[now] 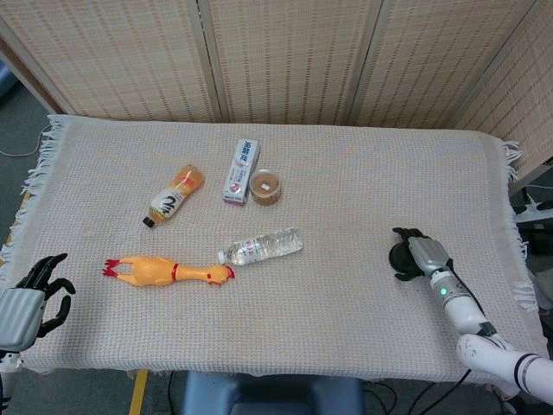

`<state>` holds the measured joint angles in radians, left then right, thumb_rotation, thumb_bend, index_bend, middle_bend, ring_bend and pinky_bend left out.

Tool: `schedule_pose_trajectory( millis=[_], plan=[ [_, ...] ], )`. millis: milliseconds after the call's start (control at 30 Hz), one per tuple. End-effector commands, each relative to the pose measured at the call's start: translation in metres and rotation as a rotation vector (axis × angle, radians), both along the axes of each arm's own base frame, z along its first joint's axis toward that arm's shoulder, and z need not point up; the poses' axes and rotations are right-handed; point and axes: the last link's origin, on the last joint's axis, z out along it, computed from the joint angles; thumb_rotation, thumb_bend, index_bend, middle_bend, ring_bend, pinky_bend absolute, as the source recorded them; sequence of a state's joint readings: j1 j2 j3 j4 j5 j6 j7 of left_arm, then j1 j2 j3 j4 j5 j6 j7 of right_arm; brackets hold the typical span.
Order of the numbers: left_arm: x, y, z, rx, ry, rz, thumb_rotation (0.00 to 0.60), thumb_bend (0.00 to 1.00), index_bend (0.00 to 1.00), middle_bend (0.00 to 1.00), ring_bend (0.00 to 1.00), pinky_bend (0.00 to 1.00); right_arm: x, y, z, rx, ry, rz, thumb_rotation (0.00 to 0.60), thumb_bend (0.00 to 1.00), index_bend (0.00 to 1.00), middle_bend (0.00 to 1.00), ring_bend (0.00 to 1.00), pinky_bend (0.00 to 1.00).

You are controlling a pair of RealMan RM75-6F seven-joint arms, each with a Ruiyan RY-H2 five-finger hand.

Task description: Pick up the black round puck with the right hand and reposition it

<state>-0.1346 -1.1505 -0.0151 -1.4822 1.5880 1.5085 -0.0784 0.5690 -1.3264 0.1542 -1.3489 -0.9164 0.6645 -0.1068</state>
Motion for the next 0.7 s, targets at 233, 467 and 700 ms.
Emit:
schedule_pose_trajectory(
  millis=[233,467,700],
  plan=[
    [0.000,0.000,0.000,0.005,0.000,0.000,0.600,0.52,0.52,0.12,0.12,0.40,-0.005,0.003,0.001,-0.008,0.042,0.003,0.600,0.12,0.17,0.19,0.13,0.21],
    [0.000,0.001,0.000,0.006,0.001,0.002,0.600,0.52,0.52,0.12,0.12,0.40,-0.012,0.001,-0.005,-0.012,0.096,-0.009,0.600,0.12,0.17,0.20,0.16,0.24],
    [0.000,0.000,0.001,0.007,-0.003,0.000,0.600,0.52,0.52,0.12,0.12,0.41,-0.011,0.002,-0.011,-0.021,0.104,0.002,0.600,0.12,0.20,0.23,0.20,0.38]
  ],
)
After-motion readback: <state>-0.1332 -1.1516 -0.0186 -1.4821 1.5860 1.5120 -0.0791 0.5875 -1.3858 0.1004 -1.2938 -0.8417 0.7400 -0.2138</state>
